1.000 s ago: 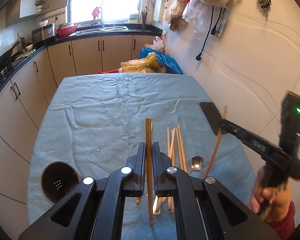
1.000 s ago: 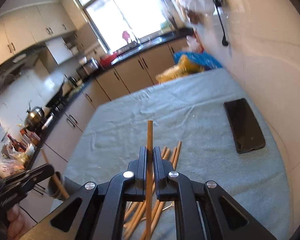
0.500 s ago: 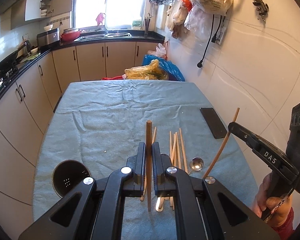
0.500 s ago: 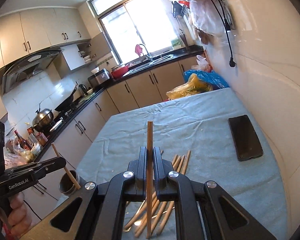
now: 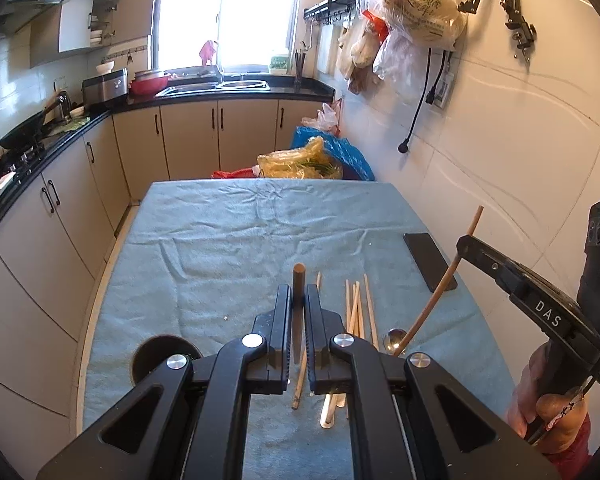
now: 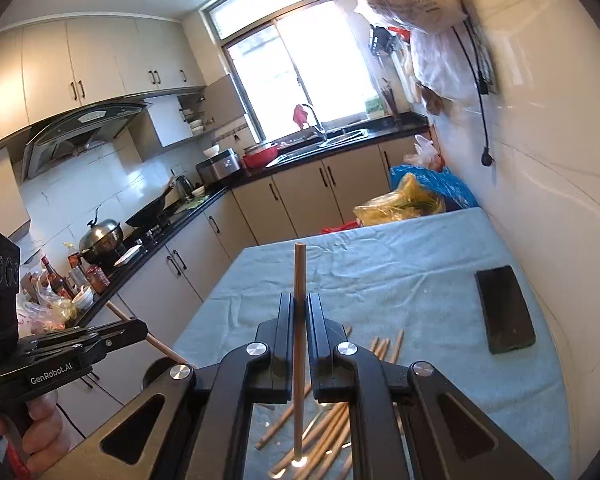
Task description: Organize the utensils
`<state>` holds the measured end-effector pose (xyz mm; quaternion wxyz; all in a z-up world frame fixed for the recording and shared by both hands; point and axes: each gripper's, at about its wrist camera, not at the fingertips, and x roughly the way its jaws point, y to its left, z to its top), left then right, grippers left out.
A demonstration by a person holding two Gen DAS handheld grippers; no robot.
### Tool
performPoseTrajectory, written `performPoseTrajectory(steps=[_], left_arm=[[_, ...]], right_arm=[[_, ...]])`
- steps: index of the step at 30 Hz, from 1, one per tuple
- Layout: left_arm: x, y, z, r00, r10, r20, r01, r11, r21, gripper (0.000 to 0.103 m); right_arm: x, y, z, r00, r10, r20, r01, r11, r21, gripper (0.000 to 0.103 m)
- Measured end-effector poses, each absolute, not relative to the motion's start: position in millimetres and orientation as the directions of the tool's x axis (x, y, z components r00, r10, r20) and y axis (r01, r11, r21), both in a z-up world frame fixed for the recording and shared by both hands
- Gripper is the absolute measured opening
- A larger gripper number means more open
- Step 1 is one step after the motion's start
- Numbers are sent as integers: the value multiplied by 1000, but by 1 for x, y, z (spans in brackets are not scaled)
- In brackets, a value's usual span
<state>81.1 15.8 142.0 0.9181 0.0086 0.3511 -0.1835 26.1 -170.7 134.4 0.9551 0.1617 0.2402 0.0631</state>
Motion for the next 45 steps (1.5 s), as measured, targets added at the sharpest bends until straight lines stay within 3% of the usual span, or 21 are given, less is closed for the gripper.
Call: performPoseTrajectory(steps=[17,28,45], left_arm=[[76,86,196,784,-247,-570,241,967,-87,6],[81,127,201,804,-208,-557,184,978,-99,6],[83,154,200,790,-247,-561,191,969,-157,6]], right_arm=[[53,-93,186,870,341,-357,-230,919,319,6],[79,-37,211,859,400,-319,-309,902,301,6],[110,-10,190,833,414,-368,-312,900,304,6]])
